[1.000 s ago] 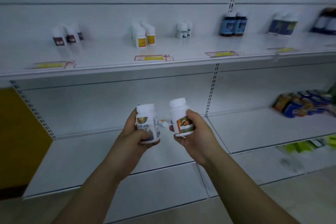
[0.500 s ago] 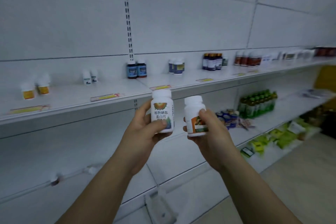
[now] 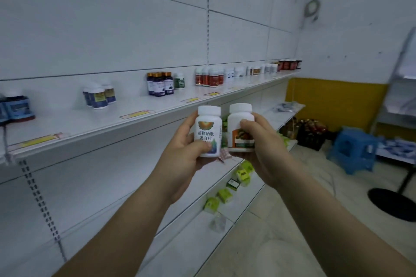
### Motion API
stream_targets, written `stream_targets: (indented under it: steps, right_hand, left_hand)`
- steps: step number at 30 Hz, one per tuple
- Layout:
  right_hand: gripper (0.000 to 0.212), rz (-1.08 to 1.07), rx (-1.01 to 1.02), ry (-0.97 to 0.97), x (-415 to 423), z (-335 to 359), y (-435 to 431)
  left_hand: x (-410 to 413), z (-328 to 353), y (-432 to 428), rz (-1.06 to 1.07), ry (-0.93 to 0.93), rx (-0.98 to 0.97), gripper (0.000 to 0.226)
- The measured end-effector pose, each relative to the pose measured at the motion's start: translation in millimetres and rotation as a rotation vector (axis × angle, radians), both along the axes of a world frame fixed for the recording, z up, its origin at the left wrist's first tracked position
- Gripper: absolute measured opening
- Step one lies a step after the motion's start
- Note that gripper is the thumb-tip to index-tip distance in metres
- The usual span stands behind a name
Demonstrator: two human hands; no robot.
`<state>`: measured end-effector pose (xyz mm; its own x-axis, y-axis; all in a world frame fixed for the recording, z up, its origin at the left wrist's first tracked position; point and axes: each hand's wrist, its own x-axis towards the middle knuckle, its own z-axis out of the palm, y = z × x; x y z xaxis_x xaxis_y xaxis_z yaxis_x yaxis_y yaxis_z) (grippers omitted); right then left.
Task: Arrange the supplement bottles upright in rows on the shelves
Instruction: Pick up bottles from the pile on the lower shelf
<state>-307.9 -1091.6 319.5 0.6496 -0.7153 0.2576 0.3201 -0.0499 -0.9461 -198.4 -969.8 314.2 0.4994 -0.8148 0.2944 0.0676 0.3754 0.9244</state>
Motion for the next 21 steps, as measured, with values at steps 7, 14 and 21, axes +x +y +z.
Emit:
stream_targets:
  steps: [7,14,21]
  right_hand:
    - [0.019,-0.069,-0.043,0.024,47.0,3.4,-118.9]
    - [0.013,-0.137,-0.059,0.074,96.6,21.0,-254.4]
    - [0.008,-0.148,-0.09,0.092,108.1,31.5,-383.4]
  left_hand:
    - [48.1,-6.5,-129.5,-0.055,0.026,-0.041,0.063]
    - [108.9,4.9,-271.5,-0.105,0.014,-0.042,0.064]
    - [125.9,12.0,-395.1,-0.044,-0.049,0.007,0.064]
